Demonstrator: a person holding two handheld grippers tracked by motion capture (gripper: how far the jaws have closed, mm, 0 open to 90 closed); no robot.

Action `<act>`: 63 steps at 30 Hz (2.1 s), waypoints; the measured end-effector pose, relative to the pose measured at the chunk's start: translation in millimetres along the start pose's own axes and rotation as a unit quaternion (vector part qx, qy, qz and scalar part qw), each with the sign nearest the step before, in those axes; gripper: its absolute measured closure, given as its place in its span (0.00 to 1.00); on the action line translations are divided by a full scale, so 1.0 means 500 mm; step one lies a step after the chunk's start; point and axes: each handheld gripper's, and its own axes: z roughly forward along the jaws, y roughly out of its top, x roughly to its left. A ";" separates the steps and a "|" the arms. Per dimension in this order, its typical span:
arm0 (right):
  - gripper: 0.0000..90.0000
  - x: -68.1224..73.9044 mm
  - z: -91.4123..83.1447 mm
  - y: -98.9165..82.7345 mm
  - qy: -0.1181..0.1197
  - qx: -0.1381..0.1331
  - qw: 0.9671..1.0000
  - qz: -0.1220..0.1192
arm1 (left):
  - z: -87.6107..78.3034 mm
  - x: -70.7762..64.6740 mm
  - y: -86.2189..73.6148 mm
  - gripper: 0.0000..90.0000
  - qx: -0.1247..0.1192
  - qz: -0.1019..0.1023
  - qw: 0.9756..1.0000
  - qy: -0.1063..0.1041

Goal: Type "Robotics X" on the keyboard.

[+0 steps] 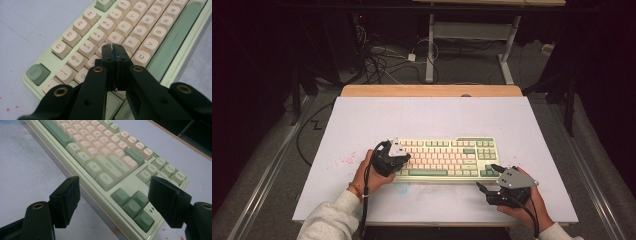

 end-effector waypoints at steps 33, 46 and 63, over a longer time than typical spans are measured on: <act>0.29 -0.003 -0.004 0.001 -0.002 0.000 1.000 -0.002 | -0.039 -0.059 0.018 0.96 -0.035 0.051 0.998 -0.019; 0.29 -0.002 -0.003 0.001 -0.001 0.001 1.000 -0.004 | -0.021 -0.080 0.017 0.95 -0.018 0.066 0.997 -0.039; 0.29 -0.001 -0.001 0.000 0.001 0.004 1.000 -0.006 | -0.003 -0.082 0.014 0.96 -0.005 0.075 0.997 -0.030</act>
